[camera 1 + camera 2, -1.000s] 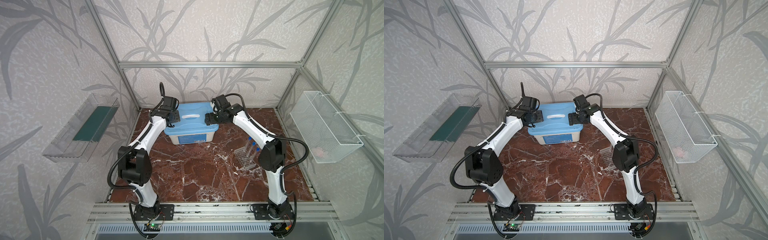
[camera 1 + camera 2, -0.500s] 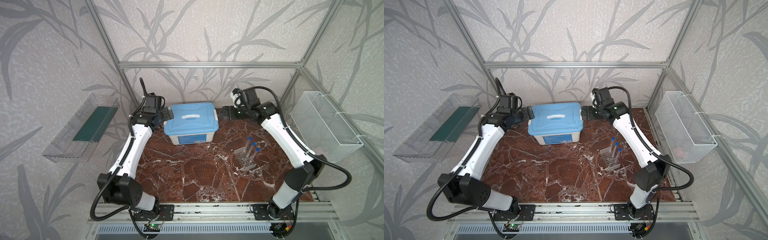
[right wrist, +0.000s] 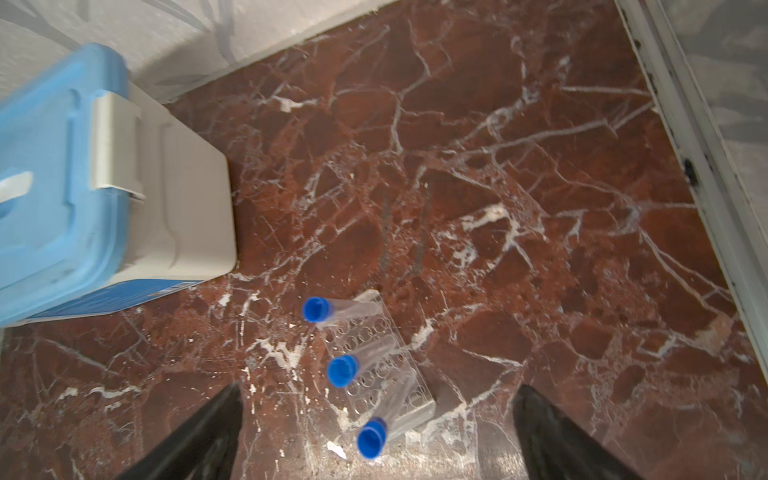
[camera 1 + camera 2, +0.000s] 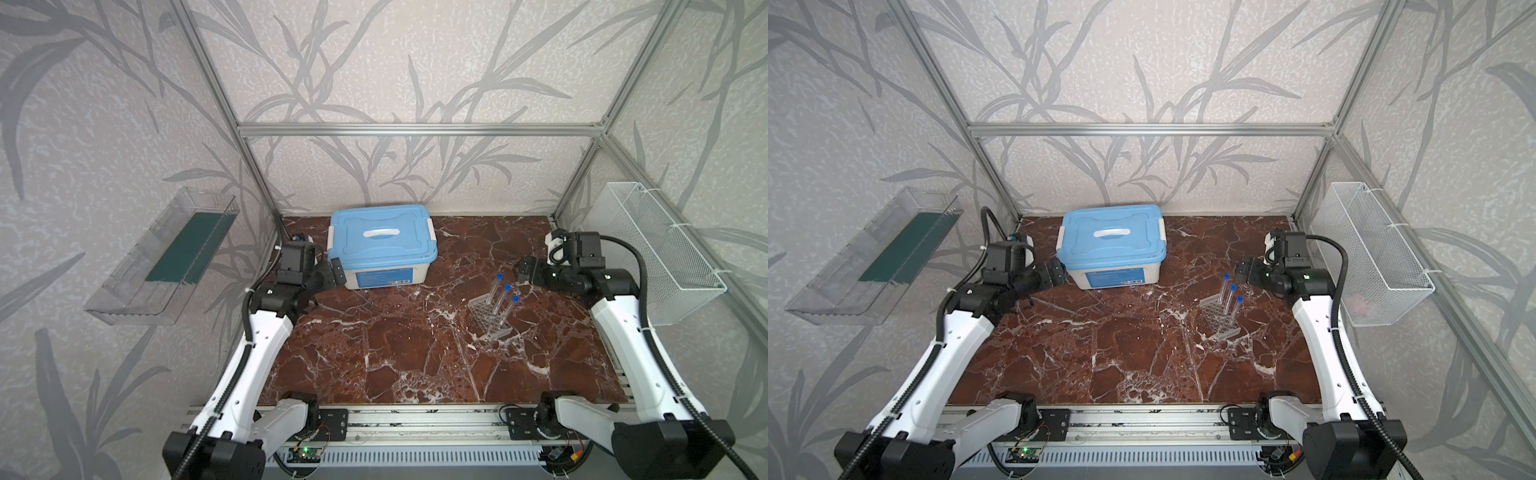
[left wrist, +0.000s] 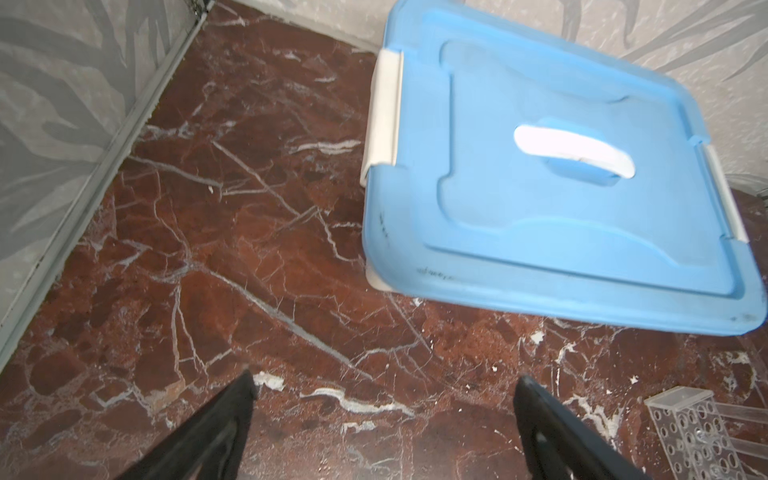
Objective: Organize the chemistry lab equipment
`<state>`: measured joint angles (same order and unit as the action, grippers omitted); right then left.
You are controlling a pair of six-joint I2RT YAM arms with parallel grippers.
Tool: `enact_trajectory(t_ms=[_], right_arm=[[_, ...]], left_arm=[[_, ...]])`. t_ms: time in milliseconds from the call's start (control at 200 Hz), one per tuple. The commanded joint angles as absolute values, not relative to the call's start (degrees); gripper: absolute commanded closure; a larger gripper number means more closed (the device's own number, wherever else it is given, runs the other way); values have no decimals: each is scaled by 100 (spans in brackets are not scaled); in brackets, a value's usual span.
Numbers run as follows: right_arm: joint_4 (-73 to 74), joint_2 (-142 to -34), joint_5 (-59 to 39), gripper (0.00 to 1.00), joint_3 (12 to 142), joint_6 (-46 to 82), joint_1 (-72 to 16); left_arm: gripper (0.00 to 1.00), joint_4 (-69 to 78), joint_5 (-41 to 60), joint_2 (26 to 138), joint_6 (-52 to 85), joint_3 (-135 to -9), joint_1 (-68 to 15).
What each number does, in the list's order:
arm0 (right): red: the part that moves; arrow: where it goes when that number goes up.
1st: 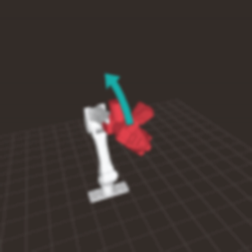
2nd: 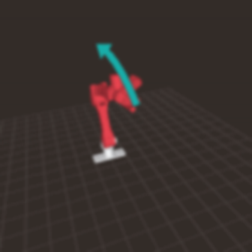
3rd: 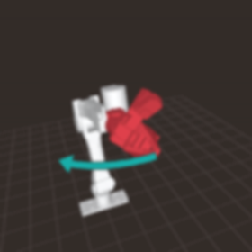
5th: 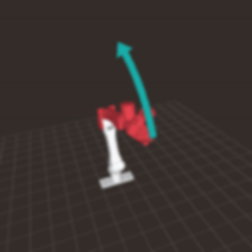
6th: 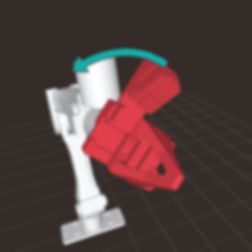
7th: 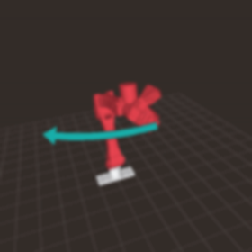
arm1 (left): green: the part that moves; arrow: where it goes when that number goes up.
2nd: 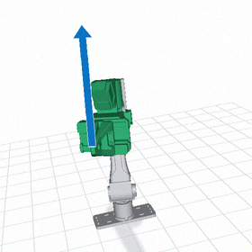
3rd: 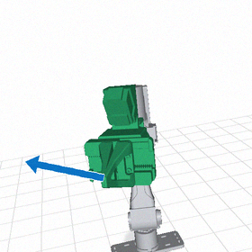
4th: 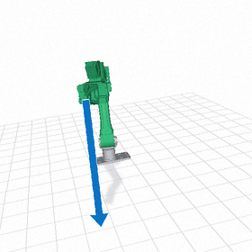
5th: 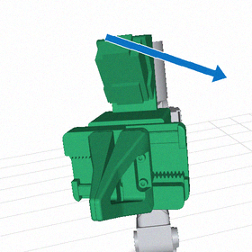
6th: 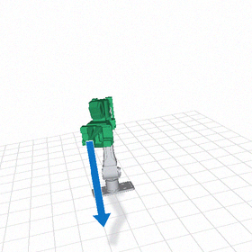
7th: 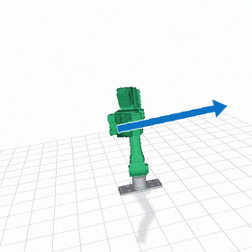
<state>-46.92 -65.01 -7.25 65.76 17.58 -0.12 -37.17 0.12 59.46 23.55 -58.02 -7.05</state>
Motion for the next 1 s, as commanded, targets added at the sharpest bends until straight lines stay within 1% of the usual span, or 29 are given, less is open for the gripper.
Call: enact_trajectory(t_ms=[0, 100, 180, 285, 335, 390, 470, 520, 625, 660, 705, 755, 870, 999], right_arm=[[-4281, -6304, -212, 0, 6073, 1749, 133], [-3834, -6280, -284, 4, 5545, 1911, 465], [-3441, -6300, -510, 11, 5216, 2033, 731], [-2981, -6357, -471, 30, 4881, 1960, 837], [-2799, -6373, -397, 35, 4753, 1828, 840], [-2519, -6372, -229, 35, 4562, 1753, 838], [-1945, -6380, 29, 31, 4183, 1707, 864], [-1661, -6418, 114, 31, 4023, 1681, 863], [-1084, -6623, 132, 30, 3792, 1662, 869], [-989, -6738, 123, 28, 3792, 1602, 861], [-920, -6900, 106, 25, 3817, 1457, 862], [-769, -7064, 88, 22, 3789, 1348, 862], [209, -7284, -46, 17, 3386, 1301, 867], [1233, -7423, 29, 17, 2914, 1213, 857]], left_arm=[[2, -3267, -54, 5649, 2647, -5422, -704], [2, -3023, -300, 5475, 2807, -5021, -703], [2, -2748, -384, 5432, 2931, -4633, -703], [2, -2533, -627, 5533, 2990, -4290, -703], [3, -2300, -806, 5567, 2864, -4162, -714], [4, -1903, -1095, 5602, 2799, -3927, -730], [3, -1445, -1706, 5678, 2437, -3761, -722], [4, -1125, -2147, 5776, 2280, -3676, -683], [3, -676, -2634, 6027, 1797, -3613, -647], [1, -573, -2770, 6106, 1751, -3563, -634], [1, -340, -2981, 6183, 1772, -3432, -622], [1, 118, -2949, 6231, 1543, -3182, -592], [1, 1742, -2593, 6418, 664, -2549, -567], [1, 2365, -2211, 6956, 528, -2501, -460]])
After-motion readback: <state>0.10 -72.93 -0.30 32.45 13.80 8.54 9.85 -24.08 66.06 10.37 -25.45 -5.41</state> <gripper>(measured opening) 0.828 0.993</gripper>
